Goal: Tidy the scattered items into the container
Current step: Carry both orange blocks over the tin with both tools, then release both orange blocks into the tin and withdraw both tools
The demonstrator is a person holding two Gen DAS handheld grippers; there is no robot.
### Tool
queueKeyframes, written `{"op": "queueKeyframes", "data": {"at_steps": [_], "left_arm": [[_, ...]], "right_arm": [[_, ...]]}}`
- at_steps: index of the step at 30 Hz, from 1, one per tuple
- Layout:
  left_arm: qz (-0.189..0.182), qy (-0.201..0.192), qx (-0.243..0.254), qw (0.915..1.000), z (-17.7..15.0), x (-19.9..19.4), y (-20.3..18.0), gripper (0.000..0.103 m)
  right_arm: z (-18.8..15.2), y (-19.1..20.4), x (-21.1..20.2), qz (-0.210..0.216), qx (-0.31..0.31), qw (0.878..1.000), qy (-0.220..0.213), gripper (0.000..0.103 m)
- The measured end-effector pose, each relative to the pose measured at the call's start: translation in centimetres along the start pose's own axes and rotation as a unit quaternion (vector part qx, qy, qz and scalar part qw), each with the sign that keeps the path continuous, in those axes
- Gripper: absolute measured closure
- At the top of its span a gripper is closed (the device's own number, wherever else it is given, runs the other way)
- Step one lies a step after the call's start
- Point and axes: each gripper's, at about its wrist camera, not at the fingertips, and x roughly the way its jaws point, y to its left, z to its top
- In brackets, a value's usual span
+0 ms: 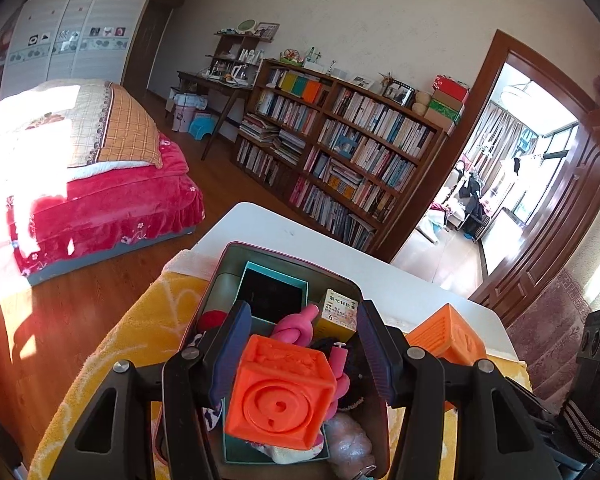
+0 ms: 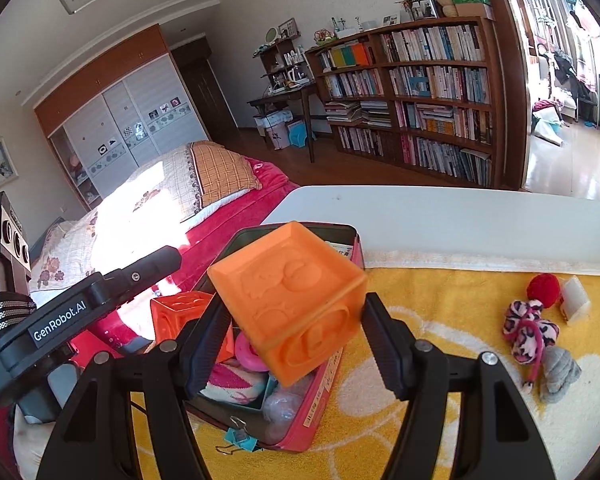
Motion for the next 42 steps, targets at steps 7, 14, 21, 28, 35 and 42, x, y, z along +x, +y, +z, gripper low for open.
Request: {"op": "queueKeyframes", "data": {"at_steps": [7,14,21,28,35,42], "left_arm": [[-0.004,-0.007,-0.003,1.0,0.3,-0.1,0.5,0.021],[-0.004,-0.009,-0.016,0.9998,0.2,-0.3,1.3,0.021],[-0.013,-0.007,0.0,0.9999,-0.2,-0.5,-0.2,0.021],[-0.027,-0.005,0.015,0.9995,-0.4,-0.8,-1.9,0.021],[-0.038,0.006,0.037,0.9986,-1.1,-0.7,-4.1,0.021],[-0.049,0.015,0.059,0.997,-1.8,-0.6,-6.6,0.021]], "right_arm": [[-0.3,0.5,2.4,0.028,-0.01,0.999,0.04,0.03],[-0.5,0.2,1.4,0.033,-0.013,0.999,0.03,0.03],[-0.6,-1.7,-0.2,0.011,0.004,1.0,0.018,0.03],[-0.9,-5.0,-2.2,-0.023,0.033,0.999,0.004,0.03],[-1.5,-8.9,-4.4,-0.059,0.062,0.996,-0.006,0.03],[-2.2,-12.8,-6.8,-0.093,0.092,0.991,-0.018,0.03]]}}
